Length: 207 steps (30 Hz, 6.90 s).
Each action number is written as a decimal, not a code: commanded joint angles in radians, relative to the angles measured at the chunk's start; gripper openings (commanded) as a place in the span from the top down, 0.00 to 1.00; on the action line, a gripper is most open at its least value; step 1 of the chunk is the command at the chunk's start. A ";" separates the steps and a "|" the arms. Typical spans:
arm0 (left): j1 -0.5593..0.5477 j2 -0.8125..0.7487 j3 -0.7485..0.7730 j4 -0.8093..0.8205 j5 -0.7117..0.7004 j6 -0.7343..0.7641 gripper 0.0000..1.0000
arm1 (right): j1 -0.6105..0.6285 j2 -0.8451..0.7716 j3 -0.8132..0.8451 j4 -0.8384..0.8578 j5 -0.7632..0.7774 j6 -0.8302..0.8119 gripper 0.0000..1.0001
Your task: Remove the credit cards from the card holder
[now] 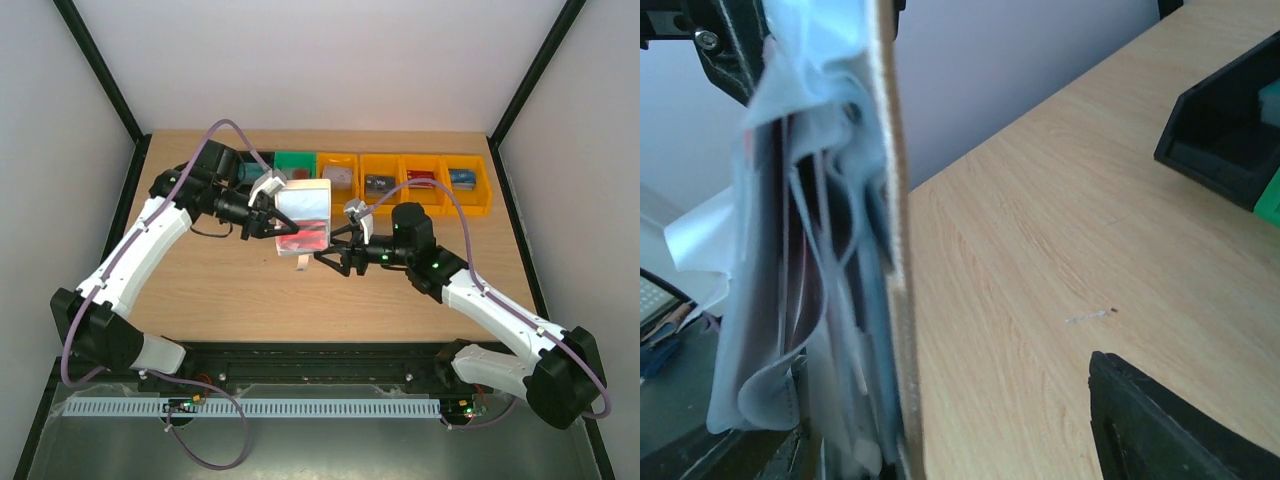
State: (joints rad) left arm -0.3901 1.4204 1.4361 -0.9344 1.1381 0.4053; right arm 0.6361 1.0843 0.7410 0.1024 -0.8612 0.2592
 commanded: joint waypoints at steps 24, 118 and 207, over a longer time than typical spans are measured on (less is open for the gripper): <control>-0.062 -0.027 -0.072 -0.013 -0.047 0.023 0.98 | -0.003 -0.124 0.039 0.149 0.023 0.047 0.14; 0.006 -0.030 -0.204 0.183 0.011 -0.104 0.82 | 0.032 0.100 0.035 0.176 -0.176 0.340 0.98; -0.003 -0.076 -0.126 -0.052 0.069 0.193 0.98 | 0.012 0.015 0.005 0.115 0.053 0.046 0.50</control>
State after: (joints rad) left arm -0.3847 1.3701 1.2804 -0.9596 1.1366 0.5514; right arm 0.6395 1.0836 0.7723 0.0830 -0.8345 0.2550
